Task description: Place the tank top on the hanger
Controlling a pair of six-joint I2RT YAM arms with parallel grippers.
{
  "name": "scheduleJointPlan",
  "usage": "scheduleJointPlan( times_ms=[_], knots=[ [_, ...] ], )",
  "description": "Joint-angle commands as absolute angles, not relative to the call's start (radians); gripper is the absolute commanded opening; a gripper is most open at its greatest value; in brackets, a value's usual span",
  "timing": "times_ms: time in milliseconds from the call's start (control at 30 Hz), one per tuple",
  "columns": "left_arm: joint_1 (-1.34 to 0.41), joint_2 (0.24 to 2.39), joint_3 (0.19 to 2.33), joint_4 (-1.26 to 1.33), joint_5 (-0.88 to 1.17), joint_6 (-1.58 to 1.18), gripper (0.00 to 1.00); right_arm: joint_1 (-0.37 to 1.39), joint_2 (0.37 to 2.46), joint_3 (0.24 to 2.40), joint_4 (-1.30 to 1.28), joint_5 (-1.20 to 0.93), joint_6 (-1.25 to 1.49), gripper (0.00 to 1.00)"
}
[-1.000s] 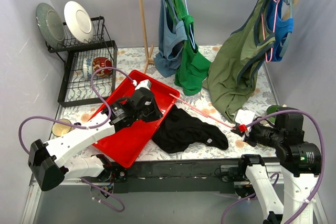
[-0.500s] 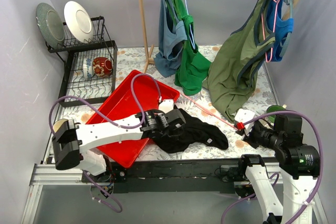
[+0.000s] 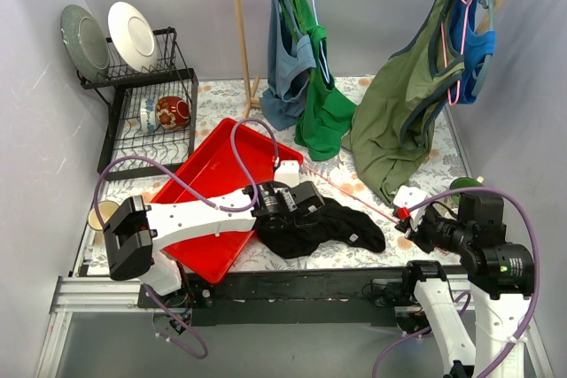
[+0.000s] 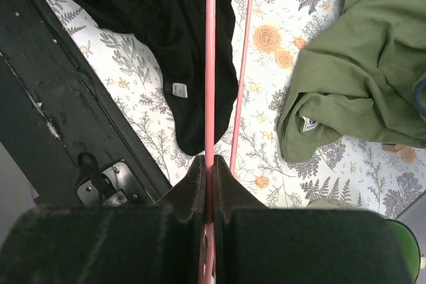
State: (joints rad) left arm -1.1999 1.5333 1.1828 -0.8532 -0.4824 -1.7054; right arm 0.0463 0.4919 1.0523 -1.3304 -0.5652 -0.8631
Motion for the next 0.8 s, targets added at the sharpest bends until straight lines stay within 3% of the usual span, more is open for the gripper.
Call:
scheduleJointPlan(
  times_ms=[0, 133, 233, 267, 300, 333, 767],
  knots=[
    [-1.204, 1.534, 1.209, -0.813, -0.514, -1.689, 0.46, 0.052, 0.477, 1.046, -1.310, -0.601, -0.851, 0.01],
    [-1.198, 1.554, 1.207, -0.828, -0.552, -1.690, 0.43, 0.051, 0.469, 1.045, -1.310, -0.614, -0.850, 0.01],
    [-1.180, 1.555, 1.193, -0.827, -0.572, -1.687, 0.31, 0.051, 0.462, 1.040, -1.312, -0.618, -0.850, 0.01],
    [-1.164, 1.551, 1.184, -0.825, -0.577, -1.684, 0.24, 0.051, 0.459, 1.039, -1.312, -0.621, -0.850, 0.01],
    [-1.155, 1.533, 1.178, -0.819, -0.577, -1.675, 0.08, 0.051, 0.459, 1.039, -1.312, -0.630, -0.850, 0.01],
    [-1.146, 1.522, 1.171, -0.807, -0.574, -1.668, 0.01, 0.051, 0.456, 1.037, -1.313, -0.635, -0.848, 0.01],
    [-0.881, 1.289, 1.017, -0.629, -0.382, -1.554, 0.00, 0.078, 0.451, 1.028, -1.315, -0.739, -0.868, 0.01]
  ],
)
